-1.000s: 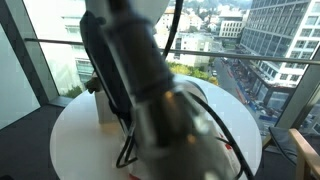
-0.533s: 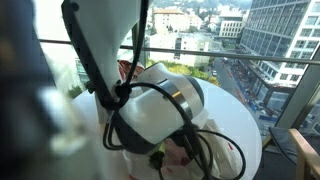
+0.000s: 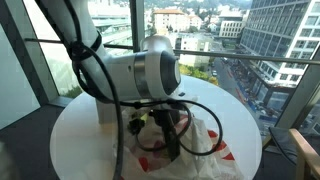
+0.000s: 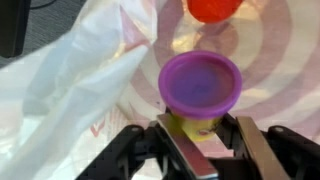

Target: Remove the object from the plastic bag and put them on the white basket

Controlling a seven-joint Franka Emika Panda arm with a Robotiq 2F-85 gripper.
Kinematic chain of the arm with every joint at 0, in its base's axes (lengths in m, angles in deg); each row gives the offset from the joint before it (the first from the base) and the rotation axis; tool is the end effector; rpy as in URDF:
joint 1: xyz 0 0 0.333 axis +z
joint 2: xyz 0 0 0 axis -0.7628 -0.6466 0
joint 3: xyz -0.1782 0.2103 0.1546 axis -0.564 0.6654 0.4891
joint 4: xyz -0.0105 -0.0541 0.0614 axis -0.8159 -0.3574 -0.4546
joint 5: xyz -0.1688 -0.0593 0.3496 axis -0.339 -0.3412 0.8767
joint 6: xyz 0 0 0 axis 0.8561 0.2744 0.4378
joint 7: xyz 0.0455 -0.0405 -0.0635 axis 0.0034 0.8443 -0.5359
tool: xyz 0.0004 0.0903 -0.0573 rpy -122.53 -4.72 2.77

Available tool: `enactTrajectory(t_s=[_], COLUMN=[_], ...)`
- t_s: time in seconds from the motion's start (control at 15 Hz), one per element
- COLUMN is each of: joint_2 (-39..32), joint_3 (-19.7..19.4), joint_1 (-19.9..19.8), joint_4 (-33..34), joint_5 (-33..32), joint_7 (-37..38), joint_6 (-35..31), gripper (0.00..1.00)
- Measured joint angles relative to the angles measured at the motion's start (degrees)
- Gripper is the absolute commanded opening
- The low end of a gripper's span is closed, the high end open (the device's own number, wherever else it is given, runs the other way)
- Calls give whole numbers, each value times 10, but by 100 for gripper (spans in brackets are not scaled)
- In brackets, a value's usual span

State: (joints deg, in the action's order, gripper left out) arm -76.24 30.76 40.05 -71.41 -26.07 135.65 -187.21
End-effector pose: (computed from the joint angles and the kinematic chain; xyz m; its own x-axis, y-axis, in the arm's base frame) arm 0.4732 -0.0786 0.1892 0.5952 -0.7869 0.1628 -0.7968 -0.5518 0.2460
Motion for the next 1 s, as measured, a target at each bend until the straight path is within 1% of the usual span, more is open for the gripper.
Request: enactTrajectory(t_s=[0.13,0.2,0.4,0.53,0.73,0.87,1.0], joint_2=[36,55,117,156,191,188,170], joint_3=[-15,-17,-11,-5,11,25,39], joint_1=[25,33,54,69,88,96,108], joint_4=[4,5,8,15,34,48,62], joint_5=[32,56,141,173,183,182,177], joint_7=[-23,-43,-127,-164,-174,-171,-160], joint_6=[8,18,55,82,108,108,105], gripper=[18,18,18,18,18,18,18])
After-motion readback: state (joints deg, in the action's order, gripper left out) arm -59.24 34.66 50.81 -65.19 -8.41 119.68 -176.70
